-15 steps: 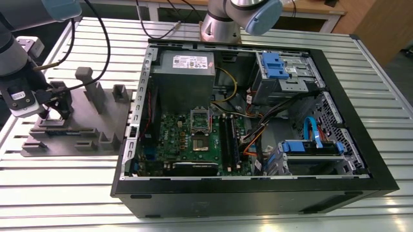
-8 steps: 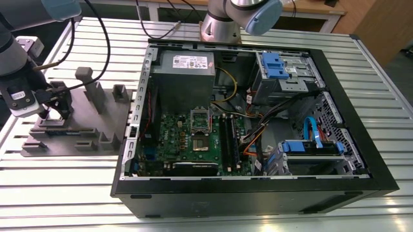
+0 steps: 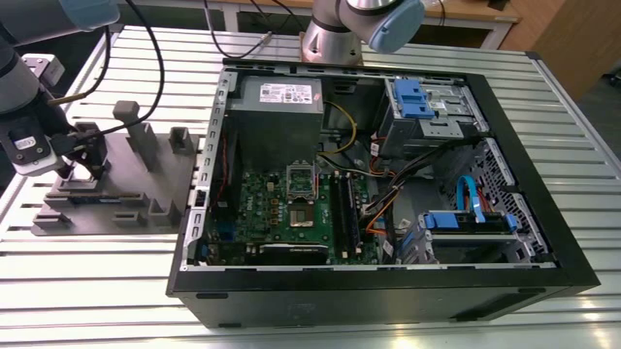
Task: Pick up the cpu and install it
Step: 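Pick up the cpu and move it towards the insertion slot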
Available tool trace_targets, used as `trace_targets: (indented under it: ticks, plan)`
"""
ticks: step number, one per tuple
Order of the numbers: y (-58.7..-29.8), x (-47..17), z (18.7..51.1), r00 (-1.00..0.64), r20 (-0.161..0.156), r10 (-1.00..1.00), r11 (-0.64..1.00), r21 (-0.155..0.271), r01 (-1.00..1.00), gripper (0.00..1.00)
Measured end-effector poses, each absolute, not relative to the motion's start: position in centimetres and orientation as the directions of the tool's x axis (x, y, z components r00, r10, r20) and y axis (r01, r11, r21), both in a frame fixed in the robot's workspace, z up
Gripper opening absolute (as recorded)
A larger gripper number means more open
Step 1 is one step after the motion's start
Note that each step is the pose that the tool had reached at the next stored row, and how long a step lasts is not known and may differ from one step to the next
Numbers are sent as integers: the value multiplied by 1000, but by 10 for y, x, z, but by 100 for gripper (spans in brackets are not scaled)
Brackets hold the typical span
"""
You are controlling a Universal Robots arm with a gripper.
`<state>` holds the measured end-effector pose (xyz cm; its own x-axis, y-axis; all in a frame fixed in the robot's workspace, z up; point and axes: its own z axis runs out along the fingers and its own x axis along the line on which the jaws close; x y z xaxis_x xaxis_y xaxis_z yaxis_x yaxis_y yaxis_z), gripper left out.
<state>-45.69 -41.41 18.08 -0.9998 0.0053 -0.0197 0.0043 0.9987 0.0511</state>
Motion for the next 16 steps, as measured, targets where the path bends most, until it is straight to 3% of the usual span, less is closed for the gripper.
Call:
trace_targets:
  ticks: [16]
  plan:
    - [-414, -457, 182, -1000, -20, -10, 999, 51, -11, 57]
